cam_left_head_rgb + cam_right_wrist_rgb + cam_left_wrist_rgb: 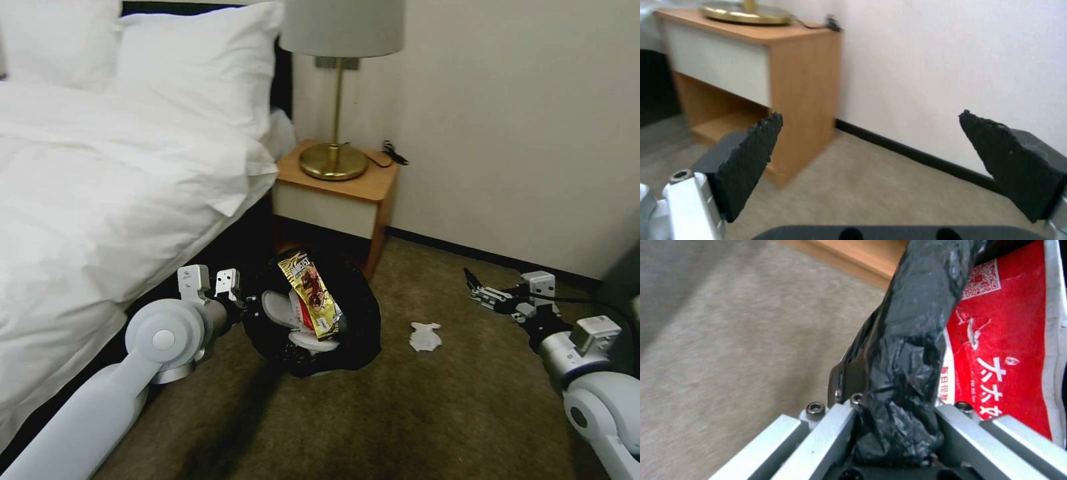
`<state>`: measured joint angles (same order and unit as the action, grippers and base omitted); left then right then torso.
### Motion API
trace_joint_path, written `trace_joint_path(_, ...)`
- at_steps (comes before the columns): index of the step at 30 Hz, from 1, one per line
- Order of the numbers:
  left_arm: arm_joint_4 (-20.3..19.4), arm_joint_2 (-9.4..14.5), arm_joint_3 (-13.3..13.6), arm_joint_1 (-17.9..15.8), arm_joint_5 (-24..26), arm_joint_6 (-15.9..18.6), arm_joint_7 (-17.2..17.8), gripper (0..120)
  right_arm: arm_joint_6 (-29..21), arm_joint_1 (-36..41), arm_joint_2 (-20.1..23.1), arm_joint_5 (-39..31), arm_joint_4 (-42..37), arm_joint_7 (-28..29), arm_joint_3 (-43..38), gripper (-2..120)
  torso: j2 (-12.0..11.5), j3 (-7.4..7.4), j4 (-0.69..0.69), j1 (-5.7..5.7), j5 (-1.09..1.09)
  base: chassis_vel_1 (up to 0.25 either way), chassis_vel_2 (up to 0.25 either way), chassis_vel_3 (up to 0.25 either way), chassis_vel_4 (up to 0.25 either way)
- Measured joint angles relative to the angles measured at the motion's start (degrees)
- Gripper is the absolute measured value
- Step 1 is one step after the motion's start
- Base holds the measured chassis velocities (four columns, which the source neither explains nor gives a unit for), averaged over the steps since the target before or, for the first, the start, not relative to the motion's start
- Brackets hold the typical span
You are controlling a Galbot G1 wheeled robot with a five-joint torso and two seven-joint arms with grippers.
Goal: Pick up the trash bin, then pick up the garbage on the floor and place it into the trash bin.
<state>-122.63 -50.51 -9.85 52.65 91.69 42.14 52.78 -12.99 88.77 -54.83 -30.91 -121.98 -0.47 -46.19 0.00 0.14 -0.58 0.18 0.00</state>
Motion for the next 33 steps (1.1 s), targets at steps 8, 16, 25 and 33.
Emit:
trace_joint_path(8,0.2,-0.4,-0.6,0.2,-0.3,0.0,0.0,1,0.6,1.9,-0.9,0.7,-0.2,-0.8,-0.6,100,0.0,0.01,-0.01,0.0,-0.01,-0.125,-0.124,-0.118,-0.134)
trace_joint_path(16,0.5,-0.7,-3.1,0.7,-0.9,0.0,0.0,1,0.2,1.3,-1.4,0.5,0.4,-0.8,0.4,100,0.0,0.0,-0.03,0.0,0.0,-0.06,-0.068,-0.076,-0.058)
trace_joint_path(25,-1.4,1.6,-7.2,3.4,-1.2,0.0,0.1,1,0.0,0.8,-1.2,0.1,1.0,-1.0,1.1,100,0.0,0.01,0.0,0.0,-0.01,0.0,0.0,0.0,0.0)
trace_joint_path(33,-5.0,3.5,-12.0,9.6,-1.6,0.0,0.2,1,-0.1,0.0,-1.1,0.1,2.0,-1.2,2.2,100,0.0,0.0,0.01,0.0,-0.01,0.0,0.0,0.0,0.0)
